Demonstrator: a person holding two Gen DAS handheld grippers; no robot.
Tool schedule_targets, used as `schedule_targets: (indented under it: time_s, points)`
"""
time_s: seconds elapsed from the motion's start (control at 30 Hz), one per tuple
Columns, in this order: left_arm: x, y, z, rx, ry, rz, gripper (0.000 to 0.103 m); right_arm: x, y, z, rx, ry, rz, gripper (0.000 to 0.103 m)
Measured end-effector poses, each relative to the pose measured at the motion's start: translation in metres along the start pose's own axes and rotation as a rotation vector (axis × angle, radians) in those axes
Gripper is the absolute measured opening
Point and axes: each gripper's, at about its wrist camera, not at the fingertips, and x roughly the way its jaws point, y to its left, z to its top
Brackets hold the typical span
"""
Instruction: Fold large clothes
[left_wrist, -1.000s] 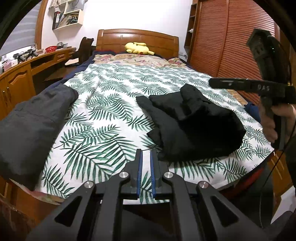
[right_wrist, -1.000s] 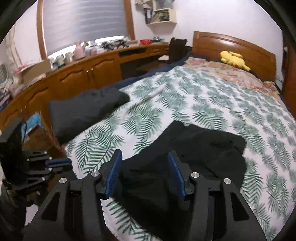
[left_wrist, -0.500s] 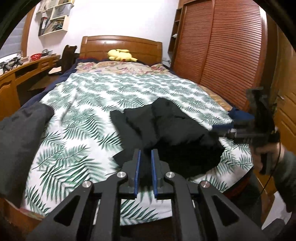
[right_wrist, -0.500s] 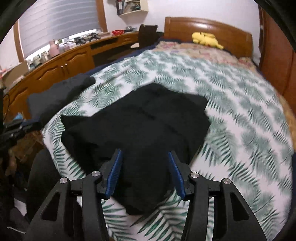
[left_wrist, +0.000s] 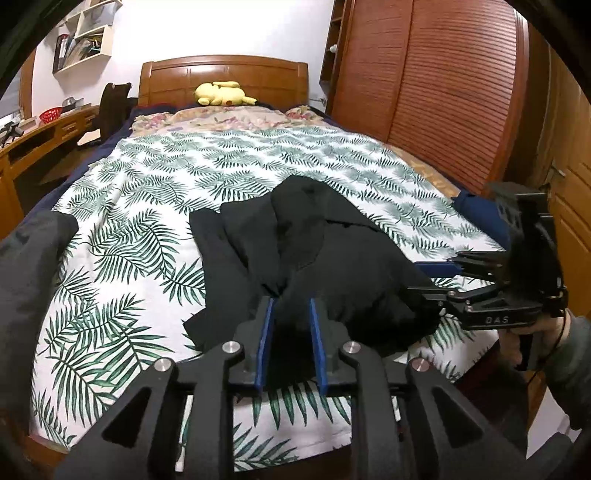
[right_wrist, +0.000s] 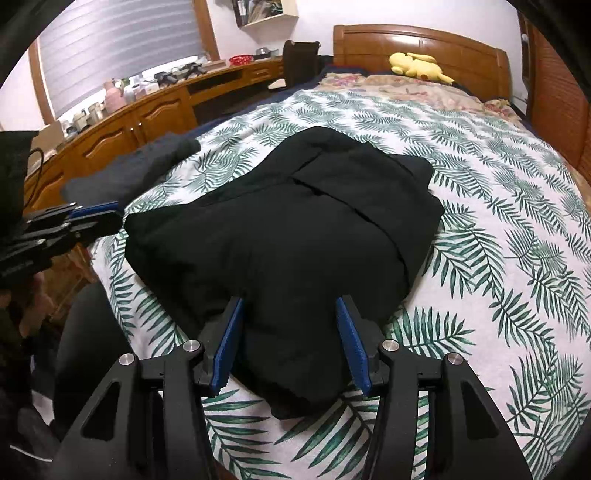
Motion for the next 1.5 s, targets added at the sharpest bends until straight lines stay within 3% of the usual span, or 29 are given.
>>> schedule_targets:
  time_s: [0.53,0.63,0.83,1.03,1.1,1.17,1.5]
  points:
    - [0.029,0.003,-0.006,0.0,0.054,-0.005,0.02,0.001,-0.004,-0.007,0.018,-0.015,0.012,0.053]
    - [0.028,0.0,-0.006,0.028,0.055,-0.017,0.004,-0.001,-0.003,-0.006,0.017,-0.018,0.002,0.055]
    - [0.001,0.003,-0.001,0.033,-0.026,-0.011,0.001,-0.011,-0.004,0.001,0.03,-0.035,0.006,0.058]
    - [-0.023,0.023,-0.004,0.011,-0.075,0.074,0.001,-0.033,0.007,0.021,-0.001,-0.112,0.007,0.058]
    - [-0.028,0.035,-0.011,-0.011,-0.079,0.111,0.001,-0.03,0.013,0.025,-0.017,-0.108,0.023,0.053]
    - [-0.028,0.045,-0.019,-0.033,-0.069,0.13,0.001,-0.021,0.021,0.027,-0.038,-0.084,0.045,0.035]
    - [-0.016,0.059,-0.041,-0.074,-0.013,0.14,0.001,0.037,0.037,0.005,-0.082,0.06,0.054,0.031]
